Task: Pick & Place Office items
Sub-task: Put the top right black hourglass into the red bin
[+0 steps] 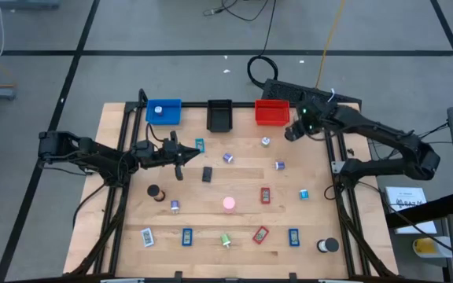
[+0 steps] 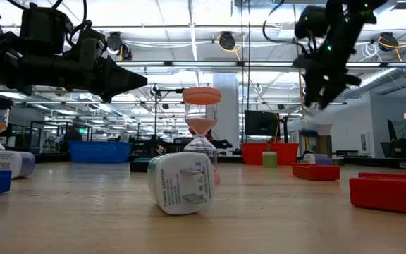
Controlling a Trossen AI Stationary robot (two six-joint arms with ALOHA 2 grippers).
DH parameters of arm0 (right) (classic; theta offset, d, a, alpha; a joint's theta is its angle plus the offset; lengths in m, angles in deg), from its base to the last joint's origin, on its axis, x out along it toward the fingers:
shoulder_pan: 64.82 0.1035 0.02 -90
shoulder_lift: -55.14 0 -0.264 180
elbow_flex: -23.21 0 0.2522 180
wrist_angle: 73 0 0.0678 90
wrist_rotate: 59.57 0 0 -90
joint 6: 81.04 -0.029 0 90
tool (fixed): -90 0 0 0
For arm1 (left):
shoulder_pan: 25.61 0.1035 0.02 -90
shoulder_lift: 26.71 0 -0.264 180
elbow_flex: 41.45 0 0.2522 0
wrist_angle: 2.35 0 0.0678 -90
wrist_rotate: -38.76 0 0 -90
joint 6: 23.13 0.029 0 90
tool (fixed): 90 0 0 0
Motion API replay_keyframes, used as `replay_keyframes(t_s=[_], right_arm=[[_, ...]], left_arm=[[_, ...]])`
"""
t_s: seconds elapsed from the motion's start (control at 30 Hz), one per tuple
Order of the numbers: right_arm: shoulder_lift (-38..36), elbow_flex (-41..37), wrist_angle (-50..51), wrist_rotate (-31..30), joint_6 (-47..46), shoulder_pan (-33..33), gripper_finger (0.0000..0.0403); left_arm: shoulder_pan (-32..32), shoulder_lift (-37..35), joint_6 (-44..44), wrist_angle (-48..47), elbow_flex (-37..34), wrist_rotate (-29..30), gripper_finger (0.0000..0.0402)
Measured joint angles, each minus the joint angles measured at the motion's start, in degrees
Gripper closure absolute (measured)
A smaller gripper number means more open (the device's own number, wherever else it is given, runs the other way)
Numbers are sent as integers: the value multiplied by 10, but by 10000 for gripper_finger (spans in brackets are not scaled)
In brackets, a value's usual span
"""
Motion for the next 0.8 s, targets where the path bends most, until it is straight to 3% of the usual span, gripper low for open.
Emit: replay_keyframes(t_s=[0.17, 0.43, 0.8], right_arm=[[61, 96, -4, -1, 19, -8, 201], [247, 233, 2, -22, 122, -60, 201], [338, 246, -44, -16, 176, -116, 200]], left_arm=[[0, 0, 0, 0, 0, 0, 360], [0, 0, -5, 0, 0, 0, 360], [0, 0, -12, 0, 0, 0, 360]])
